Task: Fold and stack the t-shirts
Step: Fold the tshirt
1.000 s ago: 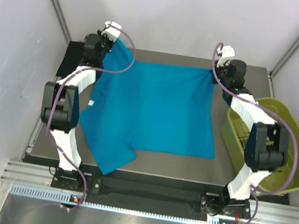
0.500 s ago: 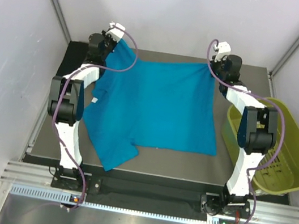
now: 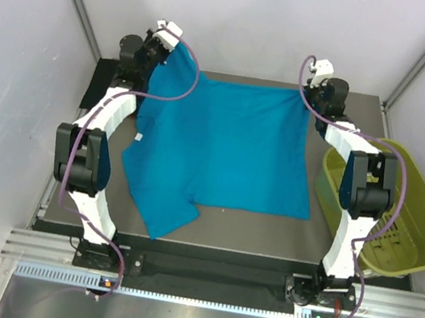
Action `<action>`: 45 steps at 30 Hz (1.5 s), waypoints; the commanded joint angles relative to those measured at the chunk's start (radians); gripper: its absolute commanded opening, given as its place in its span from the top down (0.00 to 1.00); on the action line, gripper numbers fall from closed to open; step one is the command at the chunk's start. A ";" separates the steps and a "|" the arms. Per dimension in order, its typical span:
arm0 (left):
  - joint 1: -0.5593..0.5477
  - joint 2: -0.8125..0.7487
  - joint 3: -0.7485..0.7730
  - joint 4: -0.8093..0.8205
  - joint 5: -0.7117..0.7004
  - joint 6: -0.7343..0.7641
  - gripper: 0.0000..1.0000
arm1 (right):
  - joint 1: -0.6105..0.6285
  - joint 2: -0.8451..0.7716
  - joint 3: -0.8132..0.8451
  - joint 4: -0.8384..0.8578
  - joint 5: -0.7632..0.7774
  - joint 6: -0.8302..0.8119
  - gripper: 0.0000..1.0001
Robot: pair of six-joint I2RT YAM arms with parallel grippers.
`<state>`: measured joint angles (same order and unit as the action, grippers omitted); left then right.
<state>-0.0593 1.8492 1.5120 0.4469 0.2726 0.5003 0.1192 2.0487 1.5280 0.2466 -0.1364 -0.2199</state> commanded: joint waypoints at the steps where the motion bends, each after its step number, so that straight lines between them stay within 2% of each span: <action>1: -0.034 -0.024 -0.027 -0.022 0.020 0.052 1.00 | -0.009 -0.053 0.032 0.069 -0.020 0.013 1.00; 7: -0.036 -0.008 -0.070 -0.089 -0.030 0.099 1.00 | -0.010 -0.042 0.049 0.027 -0.008 -0.035 1.00; 12: -0.028 -0.051 -0.125 -0.160 -0.046 0.109 1.00 | -0.015 -0.061 0.054 -0.072 0.067 -0.088 1.00; 17: -0.016 -0.110 -0.145 -0.250 -0.053 0.054 1.00 | -0.015 -0.093 0.041 -0.159 0.086 -0.110 1.00; 20: -0.008 -0.149 -0.168 -0.310 -0.071 0.009 1.00 | -0.012 -0.104 0.067 -0.306 0.077 -0.114 1.00; 23: -0.007 -0.194 -0.225 -0.320 -0.116 -0.043 1.00 | -0.006 -0.146 0.020 -0.340 0.092 -0.130 1.00; 29: -0.005 -0.226 -0.202 -0.488 -0.167 -0.074 1.00 | 0.026 -0.202 -0.035 -0.432 0.161 -0.173 1.00; 36: -0.002 -0.285 -0.200 -0.661 -0.225 -0.157 1.00 | 0.048 -0.222 -0.080 -0.515 0.150 -0.179 1.00; 45: 0.012 -0.277 -0.199 -0.889 -0.312 -0.272 1.00 | 0.131 -0.216 -0.193 -0.489 0.211 -0.200 1.00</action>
<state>-0.0635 1.5929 1.2976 -0.3378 0.0151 0.2935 0.2157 1.8675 1.3487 -0.2485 0.0303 -0.3946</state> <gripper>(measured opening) 0.015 0.005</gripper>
